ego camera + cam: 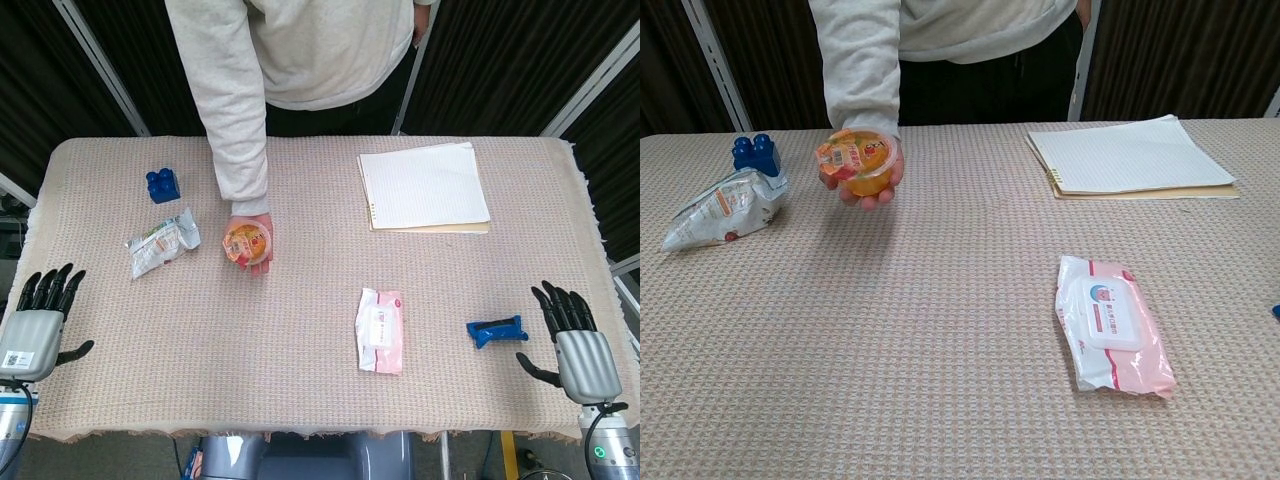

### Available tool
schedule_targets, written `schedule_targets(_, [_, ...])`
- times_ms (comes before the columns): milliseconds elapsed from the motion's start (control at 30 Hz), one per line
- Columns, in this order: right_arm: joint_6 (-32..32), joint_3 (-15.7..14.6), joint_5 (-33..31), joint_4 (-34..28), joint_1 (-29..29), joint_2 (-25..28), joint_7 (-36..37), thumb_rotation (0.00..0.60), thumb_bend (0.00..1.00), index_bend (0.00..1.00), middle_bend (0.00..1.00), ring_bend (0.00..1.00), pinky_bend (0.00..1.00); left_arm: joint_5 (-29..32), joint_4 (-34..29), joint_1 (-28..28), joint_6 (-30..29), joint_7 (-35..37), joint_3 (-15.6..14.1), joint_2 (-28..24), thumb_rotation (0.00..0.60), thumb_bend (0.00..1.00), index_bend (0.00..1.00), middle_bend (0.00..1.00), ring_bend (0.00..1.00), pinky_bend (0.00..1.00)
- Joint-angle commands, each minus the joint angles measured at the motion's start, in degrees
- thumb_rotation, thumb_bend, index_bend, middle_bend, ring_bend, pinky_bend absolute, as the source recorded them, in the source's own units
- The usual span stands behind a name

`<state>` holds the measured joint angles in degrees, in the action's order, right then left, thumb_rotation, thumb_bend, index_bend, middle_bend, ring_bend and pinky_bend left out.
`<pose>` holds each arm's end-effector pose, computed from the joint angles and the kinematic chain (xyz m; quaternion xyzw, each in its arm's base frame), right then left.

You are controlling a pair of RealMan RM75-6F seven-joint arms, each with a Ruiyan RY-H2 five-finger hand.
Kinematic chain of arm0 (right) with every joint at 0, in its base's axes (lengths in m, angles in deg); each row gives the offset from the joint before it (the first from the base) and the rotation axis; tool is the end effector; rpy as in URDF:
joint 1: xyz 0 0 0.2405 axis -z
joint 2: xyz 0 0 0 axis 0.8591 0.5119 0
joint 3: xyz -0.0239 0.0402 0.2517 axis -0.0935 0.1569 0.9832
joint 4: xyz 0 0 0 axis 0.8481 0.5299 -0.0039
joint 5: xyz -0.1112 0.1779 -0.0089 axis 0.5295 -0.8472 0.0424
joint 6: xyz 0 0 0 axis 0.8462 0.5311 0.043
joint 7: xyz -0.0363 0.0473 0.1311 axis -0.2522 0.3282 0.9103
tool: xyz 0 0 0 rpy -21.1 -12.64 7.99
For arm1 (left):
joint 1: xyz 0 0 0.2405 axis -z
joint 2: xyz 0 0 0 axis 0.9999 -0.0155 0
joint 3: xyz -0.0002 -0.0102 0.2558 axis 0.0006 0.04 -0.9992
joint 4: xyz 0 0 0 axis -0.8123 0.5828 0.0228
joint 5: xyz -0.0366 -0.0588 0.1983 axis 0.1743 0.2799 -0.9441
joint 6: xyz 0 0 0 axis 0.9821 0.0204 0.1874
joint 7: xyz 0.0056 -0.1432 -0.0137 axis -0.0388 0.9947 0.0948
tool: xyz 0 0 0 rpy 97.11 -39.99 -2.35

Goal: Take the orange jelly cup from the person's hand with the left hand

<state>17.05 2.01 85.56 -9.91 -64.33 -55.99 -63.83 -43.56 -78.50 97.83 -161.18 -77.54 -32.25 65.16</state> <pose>-0.3024 -0.1834 0.1454 0.5988 -0.3863 0.4106 0.5688 -0.2924 0.1979 0.1291 -0.6396 -0.3474 -0.3255 0.6036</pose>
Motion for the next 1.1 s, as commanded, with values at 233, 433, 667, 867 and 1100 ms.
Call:
schedule_targets(233, [-0.1,0.0,-0.4,-0.1,0.1,0.2,0.3,0.600,0.14,0.05,0.00,0.00,0.00,0.9,-5.0,4.5,5.5,-3.2,2.2,-3.8,0.600,0.05,0.00,0.00,0.00,0.03])
schedule_targets(433, [-0.4,-0.2,-0.2,-0.2,-0.1,0.3,0.1,0.600,0.14,0.05,0.00,0.00,0.00,8.1,-10.4,12.1,15.2,-11.0,6.5,-7.4,0.600,0.05,0.03,0.00,0.00,0.12])
schedule_targets(667, [-1.0,-0.1,-0.7,-0.3,-0.2,0.5,0.4,0.600,0.14,0.05,0.00,0.00,0.00,19.2,-11.7,21.8,24.6,-20.3,11.0,-6.9,0.600,0.05,0.04,0.00,0.00,0.13])
schedule_targets(867, [-1.2,-0.3,-0.7,-0.3,-0.2,0.8,0.8,0.600,0.14,0.05,0.00,0.00,0.00,30.0,-11.0,30.1,29.3,-29.1,12.2,-3.7,0.600,0.06,0.04,0.00,0.01,0.13])
schedule_targets(1100, [-1.2,-0.4,-0.7,-0.4,-0.1,1.0,1.3,0.600,0.14,0.05,0.00,0.00,0.00,41.4,-10.8,38.2,28.1,-37.7,11.7,1.4,0.600,0.10,0.05,0.00,0.02,0.14])
